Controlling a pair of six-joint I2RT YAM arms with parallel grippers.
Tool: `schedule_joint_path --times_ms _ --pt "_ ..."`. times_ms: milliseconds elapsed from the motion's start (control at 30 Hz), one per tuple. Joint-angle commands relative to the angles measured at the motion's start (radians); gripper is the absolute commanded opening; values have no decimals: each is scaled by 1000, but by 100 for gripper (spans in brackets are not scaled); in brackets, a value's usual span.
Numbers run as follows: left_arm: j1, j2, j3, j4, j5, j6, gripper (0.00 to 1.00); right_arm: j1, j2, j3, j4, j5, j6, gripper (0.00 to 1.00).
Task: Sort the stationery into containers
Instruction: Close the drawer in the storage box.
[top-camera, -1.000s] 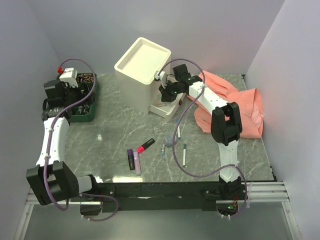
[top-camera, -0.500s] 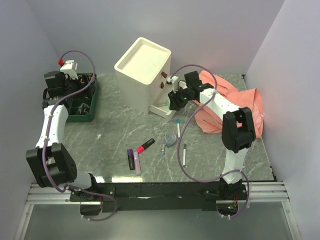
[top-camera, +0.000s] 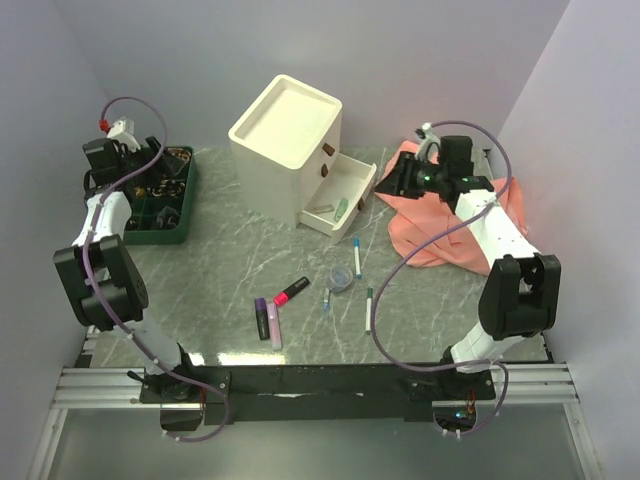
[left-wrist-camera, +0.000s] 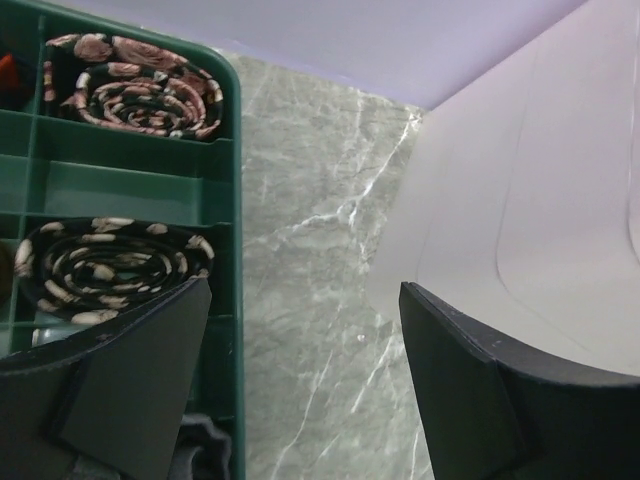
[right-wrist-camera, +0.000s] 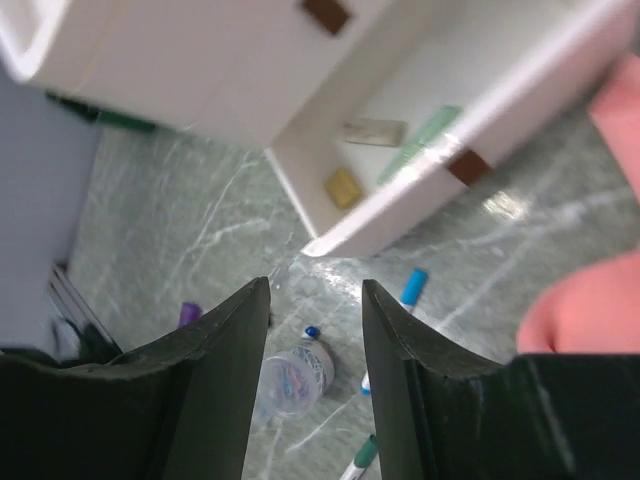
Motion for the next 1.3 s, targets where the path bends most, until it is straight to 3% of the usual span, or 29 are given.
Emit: schedule_joint_path --times_ms 0,167,300,433,467,500,600,700,867,1200,1267 --pt "-35 10 96 53 33 -7 83 -55 16 -12 38 -24 169 50" --pt "-76 4 159 -48 28 82 82 -105 -16 -23 55 5 163 50" --pt "-81 -96 170 -160 8 167 83 -141 -168 3 -72 75 -73 51" --pt "-90 -246 6 -211 -51 208 84 -166 -306 -53 -140 81 -265 52" --pt "-95 -296 -25 -213 -109 201 85 -166 -330 -67 -172 94 -299 52" --pt "-111 -316 -48 -231 -140 207 99 -166 -335 -72 -195 109 -357 52" --pt "-166 -372 -94 -291 -266 286 99 -163 -325 -78 -292 154 -446 53" --pt "-226 -366 -79 -383 -329 386 100 -160 -279 -66 -355 212 -434 54" --pt "-240 -323 -32 -441 -362 382 99 -151 -164 31 -384 232 -350 54" --pt "-239 -222 -93 -71 -239 347 99 -132 -99 7 -151 224 -97 56" --pt "-240 -159 -55 -47 -227 331 100 -132 -47 -1 -112 197 -45 48"
